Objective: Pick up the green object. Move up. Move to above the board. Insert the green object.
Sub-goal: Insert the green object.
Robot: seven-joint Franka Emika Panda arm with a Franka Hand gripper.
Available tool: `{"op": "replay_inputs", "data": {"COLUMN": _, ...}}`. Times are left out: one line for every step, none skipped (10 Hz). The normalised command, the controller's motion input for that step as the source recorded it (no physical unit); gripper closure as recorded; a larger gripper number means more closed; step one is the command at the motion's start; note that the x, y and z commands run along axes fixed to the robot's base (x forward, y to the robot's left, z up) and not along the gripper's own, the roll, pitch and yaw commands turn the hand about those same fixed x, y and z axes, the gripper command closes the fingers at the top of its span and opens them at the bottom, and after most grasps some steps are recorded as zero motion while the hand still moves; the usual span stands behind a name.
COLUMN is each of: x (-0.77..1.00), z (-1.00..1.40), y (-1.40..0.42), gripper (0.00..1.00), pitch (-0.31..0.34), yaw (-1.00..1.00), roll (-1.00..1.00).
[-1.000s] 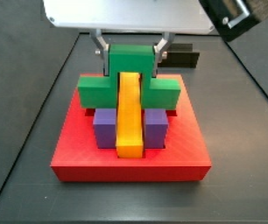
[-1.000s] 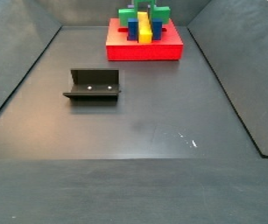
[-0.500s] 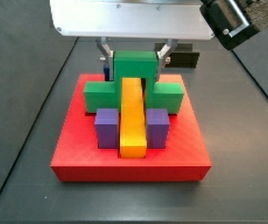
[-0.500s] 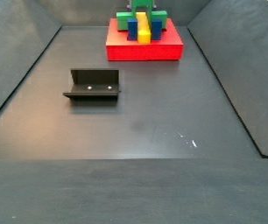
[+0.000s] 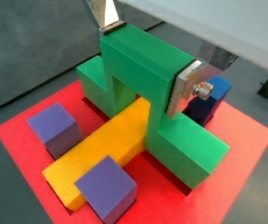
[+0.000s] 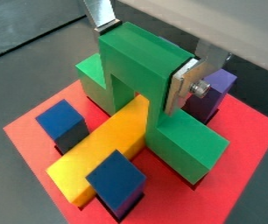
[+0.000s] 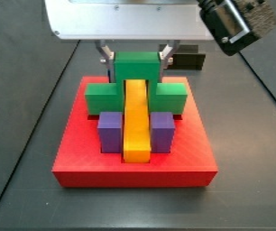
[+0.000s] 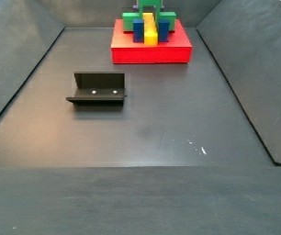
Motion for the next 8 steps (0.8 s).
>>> {"op": "replay_inputs", "data": {"x": -0.13, "z": -0.02, "y": 0.00, "gripper": 1.00, "pitch": -0.091, "yaw": 0.01, "roll": 0.00}}
{"op": "replay_inputs", "data": {"x": 0.00, "z": -0.14, "y": -0.04, "gripper": 1.00, "pitch": -0.027, "yaw": 0.00, "roll": 0.00}}
{"op": "replay_inputs", "data": {"x": 0.06, "z": -0.26, "y": -0.07, "gripper": 1.00, "pitch": -0.047, "yaw": 0.00, "roll": -0.06}}
{"op": "replay_inputs", "data": {"x": 0.19, "z": -0.26, "y": -0.05, "gripper": 1.00, "pitch": -0.041, "yaw": -0.10, "roll": -0.08}}
{"op": "replay_inputs", "data": {"x": 0.24, "z": -0.25, "y": -0.02, "gripper": 1.00, "pitch": -0.023, "yaw": -0.13, "roll": -0.06}}
{"op": "replay_inputs", "data": {"x": 0.11, "z": -0.18, "y": 0.00, "gripper": 1.00, "pitch": 0.000, "yaw": -0.11, "roll": -0.02}}
{"op": "replay_inputs", "data": {"x": 0.03, "z": -0.22, "y": 0.00, "gripper": 1.00, "pitch": -0.006, "yaw": -0.10, "roll": 0.00}}
{"op": "replay_inputs", "data": {"x": 0.00, "z": -0.23, "y": 0.00, "gripper": 1.00, "pitch": -0.041, "yaw": -0.07, "roll": 0.04}}
